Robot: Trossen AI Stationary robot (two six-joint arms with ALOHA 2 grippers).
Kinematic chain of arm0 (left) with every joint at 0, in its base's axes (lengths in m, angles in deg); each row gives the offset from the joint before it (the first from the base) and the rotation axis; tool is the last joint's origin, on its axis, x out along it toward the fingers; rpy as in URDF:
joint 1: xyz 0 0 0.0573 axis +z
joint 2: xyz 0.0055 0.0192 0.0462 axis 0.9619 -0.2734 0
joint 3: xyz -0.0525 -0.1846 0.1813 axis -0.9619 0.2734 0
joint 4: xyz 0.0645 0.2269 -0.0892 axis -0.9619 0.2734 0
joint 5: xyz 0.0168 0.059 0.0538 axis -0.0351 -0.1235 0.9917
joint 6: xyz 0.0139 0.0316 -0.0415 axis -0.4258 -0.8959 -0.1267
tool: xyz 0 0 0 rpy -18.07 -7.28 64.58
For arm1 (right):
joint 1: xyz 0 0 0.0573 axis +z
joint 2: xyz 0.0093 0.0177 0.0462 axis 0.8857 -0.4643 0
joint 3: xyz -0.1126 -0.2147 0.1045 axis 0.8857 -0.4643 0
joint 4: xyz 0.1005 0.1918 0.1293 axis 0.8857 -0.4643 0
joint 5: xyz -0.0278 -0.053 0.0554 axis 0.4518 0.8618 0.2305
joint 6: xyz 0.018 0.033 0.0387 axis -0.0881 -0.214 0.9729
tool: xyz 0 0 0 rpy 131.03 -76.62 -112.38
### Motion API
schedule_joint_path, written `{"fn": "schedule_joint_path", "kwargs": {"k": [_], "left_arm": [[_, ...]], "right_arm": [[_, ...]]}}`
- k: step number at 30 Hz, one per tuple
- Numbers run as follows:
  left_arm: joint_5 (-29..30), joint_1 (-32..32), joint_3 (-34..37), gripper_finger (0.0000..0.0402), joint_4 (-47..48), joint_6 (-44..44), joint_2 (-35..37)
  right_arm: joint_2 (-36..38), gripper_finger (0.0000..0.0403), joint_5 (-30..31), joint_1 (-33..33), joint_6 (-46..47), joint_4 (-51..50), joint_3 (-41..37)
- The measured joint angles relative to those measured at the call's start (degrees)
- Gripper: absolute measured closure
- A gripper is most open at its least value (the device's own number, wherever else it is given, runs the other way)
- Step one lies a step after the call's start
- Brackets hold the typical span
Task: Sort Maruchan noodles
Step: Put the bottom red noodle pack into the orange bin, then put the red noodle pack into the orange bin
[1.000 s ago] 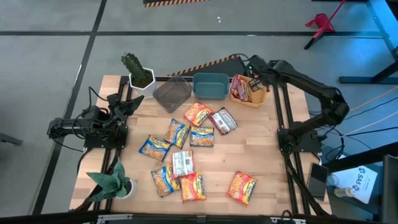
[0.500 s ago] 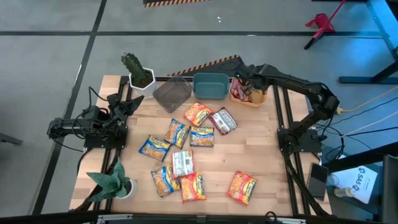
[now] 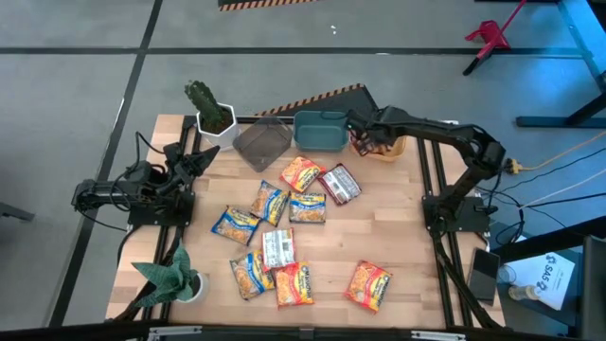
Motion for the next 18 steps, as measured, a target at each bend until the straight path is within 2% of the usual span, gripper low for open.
{"fn": "schedule_joint_path", "kwargs": {"k": [6,14,18], "left_arm": [[0.0,0.02,0.0,0.0292,-0.02,0.08,0.0],[-0.39,0.0,0.0,0.0292,-0.02,0.13,0.0],[-0.61,0.02,0.0,0.0292,-0.02,0.13,-0.02]], "right_arm": [[-1.37,0.0386,-1.09,1.92,-1.45,2.38,0.0],[-1.35,0.0274,-3.23,1.87,-1.56,3.38,0.0],[0.47,0.0233,-3.76,3.81,-3.68,3.39,0.0]]}}
